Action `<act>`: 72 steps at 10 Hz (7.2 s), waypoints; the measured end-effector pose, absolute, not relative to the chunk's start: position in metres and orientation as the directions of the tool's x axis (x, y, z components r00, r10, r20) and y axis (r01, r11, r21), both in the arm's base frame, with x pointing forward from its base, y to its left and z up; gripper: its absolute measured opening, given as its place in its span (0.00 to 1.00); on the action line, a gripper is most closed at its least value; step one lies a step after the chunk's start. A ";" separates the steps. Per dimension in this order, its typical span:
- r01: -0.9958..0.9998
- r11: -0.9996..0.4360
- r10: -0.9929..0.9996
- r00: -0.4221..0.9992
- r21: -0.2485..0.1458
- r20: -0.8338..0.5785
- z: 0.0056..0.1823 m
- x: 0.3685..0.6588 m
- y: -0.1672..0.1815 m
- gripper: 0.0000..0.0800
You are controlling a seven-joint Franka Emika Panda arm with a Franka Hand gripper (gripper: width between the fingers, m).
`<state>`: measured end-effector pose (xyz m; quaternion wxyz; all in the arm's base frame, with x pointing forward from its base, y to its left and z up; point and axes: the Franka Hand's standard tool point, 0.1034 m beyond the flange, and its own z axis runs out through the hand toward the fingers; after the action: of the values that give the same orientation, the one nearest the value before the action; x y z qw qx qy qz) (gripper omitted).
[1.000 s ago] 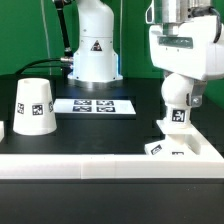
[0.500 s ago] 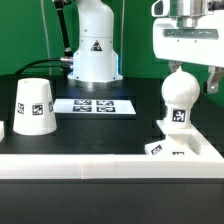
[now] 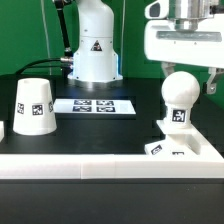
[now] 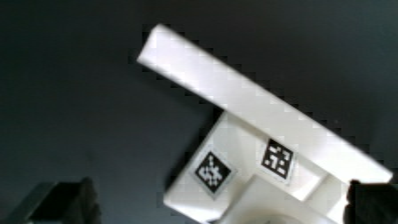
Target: Assemble lamp
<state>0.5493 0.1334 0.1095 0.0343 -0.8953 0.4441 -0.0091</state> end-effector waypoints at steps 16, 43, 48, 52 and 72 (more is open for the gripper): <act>-0.233 -0.972 -0.234 0.970 -0.021 0.073 0.101 0.529 0.001 0.87; -0.143 -0.988 -0.140 0.988 0.054 0.061 0.077 0.461 -0.118 0.55; -0.134 -0.990 -0.130 0.989 0.053 0.064 0.077 0.465 -0.113 0.06; -0.138 -0.990 -0.135 0.989 0.042 0.066 0.082 0.470 -0.088 0.06; -0.377 -0.920 -0.382 0.924 -0.106 0.027 0.243 0.623 0.083 0.06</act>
Offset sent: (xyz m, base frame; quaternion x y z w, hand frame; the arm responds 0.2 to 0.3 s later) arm 0.0000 -0.0100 0.0000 0.0000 0.0000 0.0000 1.0000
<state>0.6231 0.0834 0.2434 0.0496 -0.9795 0.1938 -0.0236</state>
